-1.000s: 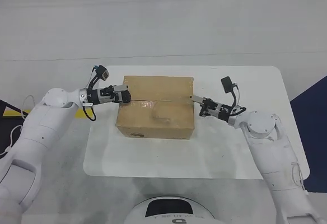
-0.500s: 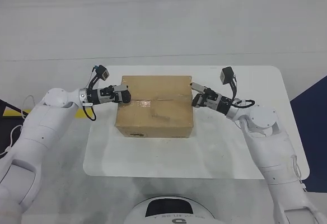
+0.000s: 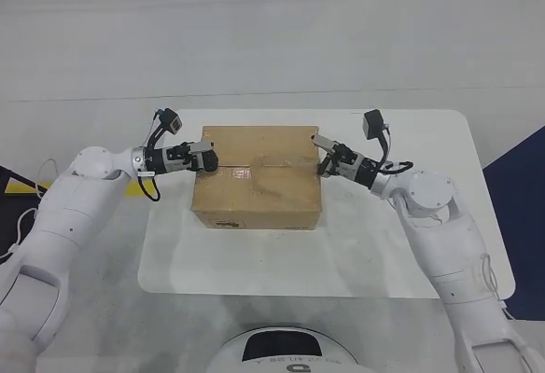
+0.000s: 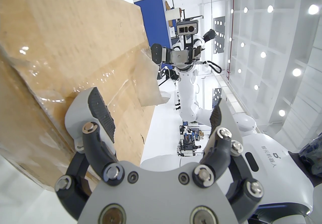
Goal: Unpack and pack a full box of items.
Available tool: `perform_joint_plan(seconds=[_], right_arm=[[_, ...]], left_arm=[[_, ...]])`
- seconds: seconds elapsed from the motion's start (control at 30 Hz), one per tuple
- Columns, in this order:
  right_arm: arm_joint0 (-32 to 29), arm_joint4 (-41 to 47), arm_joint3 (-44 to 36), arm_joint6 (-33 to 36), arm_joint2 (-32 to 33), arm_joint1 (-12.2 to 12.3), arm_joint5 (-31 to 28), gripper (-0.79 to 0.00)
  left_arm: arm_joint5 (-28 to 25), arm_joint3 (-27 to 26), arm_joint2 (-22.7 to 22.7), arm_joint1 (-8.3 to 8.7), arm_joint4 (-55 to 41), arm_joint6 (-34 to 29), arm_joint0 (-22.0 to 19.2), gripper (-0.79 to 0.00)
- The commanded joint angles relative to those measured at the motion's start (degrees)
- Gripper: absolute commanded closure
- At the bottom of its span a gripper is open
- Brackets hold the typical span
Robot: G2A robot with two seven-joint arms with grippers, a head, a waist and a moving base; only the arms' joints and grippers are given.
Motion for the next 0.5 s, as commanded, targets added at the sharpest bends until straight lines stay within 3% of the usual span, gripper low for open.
perform_joint_plan(seconds=[0.0, 0.47], right_arm=[[0.19, 0.15, -0.15, -0.03, -0.48, -0.04, 0.17, -0.785], [2.73, 0.75, 0.72, -1.49, -3.01, -0.31, 2.20, -0.785]], left_arm=[[0.00, 0.00, 0.00, 0.00, 0.00, 0.00, 0.00, -0.785], [0.00, 0.00, 0.00, 0.00, 0.00, 0.00, 0.00, -0.785]])
